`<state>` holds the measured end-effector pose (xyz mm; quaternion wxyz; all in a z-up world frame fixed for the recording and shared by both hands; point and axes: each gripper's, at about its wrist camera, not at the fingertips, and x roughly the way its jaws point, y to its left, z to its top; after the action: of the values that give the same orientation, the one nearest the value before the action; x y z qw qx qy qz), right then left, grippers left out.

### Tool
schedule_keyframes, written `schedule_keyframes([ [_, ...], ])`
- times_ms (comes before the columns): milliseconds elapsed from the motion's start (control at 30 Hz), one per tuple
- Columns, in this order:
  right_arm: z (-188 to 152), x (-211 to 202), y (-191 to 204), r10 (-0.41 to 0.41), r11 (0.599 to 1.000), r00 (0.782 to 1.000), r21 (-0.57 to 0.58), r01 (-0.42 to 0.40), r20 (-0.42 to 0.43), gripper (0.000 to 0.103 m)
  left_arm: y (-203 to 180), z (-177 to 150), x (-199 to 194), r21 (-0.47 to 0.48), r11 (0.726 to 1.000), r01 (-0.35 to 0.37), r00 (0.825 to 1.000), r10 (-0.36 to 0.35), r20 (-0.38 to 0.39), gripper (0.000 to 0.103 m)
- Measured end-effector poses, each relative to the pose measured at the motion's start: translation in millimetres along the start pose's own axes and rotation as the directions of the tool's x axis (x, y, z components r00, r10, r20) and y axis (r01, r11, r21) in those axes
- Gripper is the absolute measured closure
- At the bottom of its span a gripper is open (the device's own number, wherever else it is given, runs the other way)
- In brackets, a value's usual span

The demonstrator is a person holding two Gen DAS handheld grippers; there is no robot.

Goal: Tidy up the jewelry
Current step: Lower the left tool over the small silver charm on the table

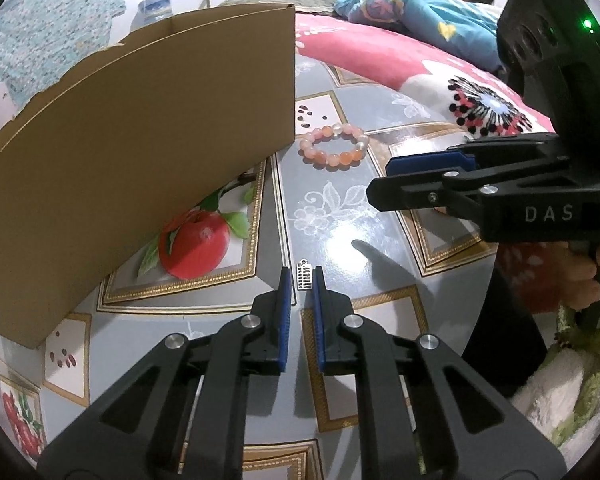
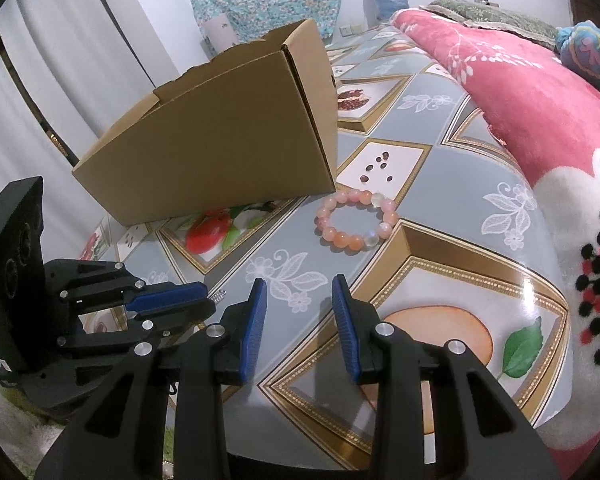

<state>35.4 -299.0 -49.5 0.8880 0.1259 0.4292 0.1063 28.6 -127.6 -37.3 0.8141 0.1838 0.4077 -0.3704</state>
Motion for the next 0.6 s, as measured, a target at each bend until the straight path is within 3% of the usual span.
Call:
schedule_keyframes([
  [200,-0.6,0.3,0.4,0.001,1.0,1.0,0.002,-0.001,0.001,0.069,2.4,3.7,1.3,-0.011,1.0,0.011,1.0,-0.011,-0.016,0.093],
  [600,0.7,-0.1,-3.0,0.001,1.0,1.0,0.01,-0.001,0.007,0.069,-16.2,6.4,4.7,0.06,0.996,-0.06,0.998,0.061,-0.017,0.099],
])
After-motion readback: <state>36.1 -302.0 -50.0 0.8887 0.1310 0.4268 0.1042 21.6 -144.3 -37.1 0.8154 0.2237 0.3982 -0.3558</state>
